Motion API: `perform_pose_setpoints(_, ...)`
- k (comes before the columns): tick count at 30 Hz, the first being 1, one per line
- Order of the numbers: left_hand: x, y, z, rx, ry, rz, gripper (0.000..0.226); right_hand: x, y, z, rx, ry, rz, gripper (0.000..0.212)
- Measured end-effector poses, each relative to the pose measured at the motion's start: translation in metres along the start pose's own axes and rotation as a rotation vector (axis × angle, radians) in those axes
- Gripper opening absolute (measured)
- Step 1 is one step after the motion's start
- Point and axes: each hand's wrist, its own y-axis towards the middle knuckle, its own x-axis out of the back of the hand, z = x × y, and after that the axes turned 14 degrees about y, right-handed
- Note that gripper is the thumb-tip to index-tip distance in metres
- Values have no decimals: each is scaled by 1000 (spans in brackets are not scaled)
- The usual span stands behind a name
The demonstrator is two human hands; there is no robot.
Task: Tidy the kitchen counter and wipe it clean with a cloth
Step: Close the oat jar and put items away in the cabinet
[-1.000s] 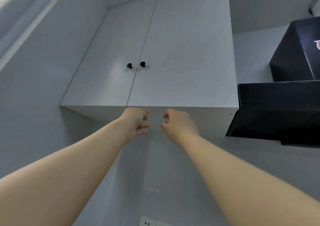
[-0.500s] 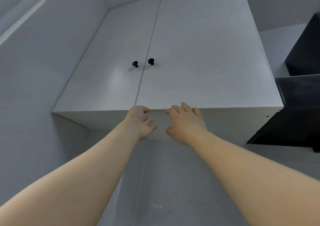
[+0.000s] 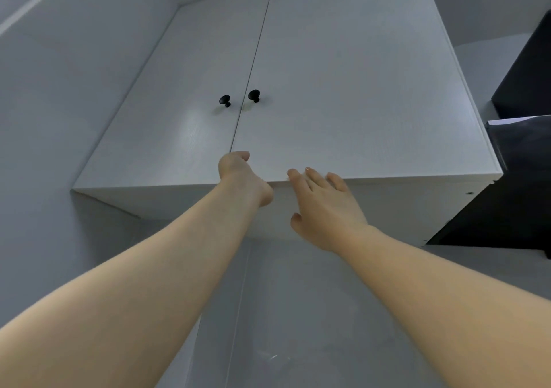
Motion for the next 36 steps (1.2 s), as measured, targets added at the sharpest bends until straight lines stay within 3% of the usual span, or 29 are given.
perform_pose_setpoints(10, 0, -16, 2, -27, -151, -34, 63, 5, -2, 3, -28, 60, 9, 68)
perform_pose_setpoints(25, 14, -9, 5, -53, -181, 63, 13, 23, -13, -3, 10, 0, -156, 59)
perform_pose_setpoints(36, -9, -93, -17, -373, -168, 65, 13, 64, -35, 16, -44, 80, -425, 46)
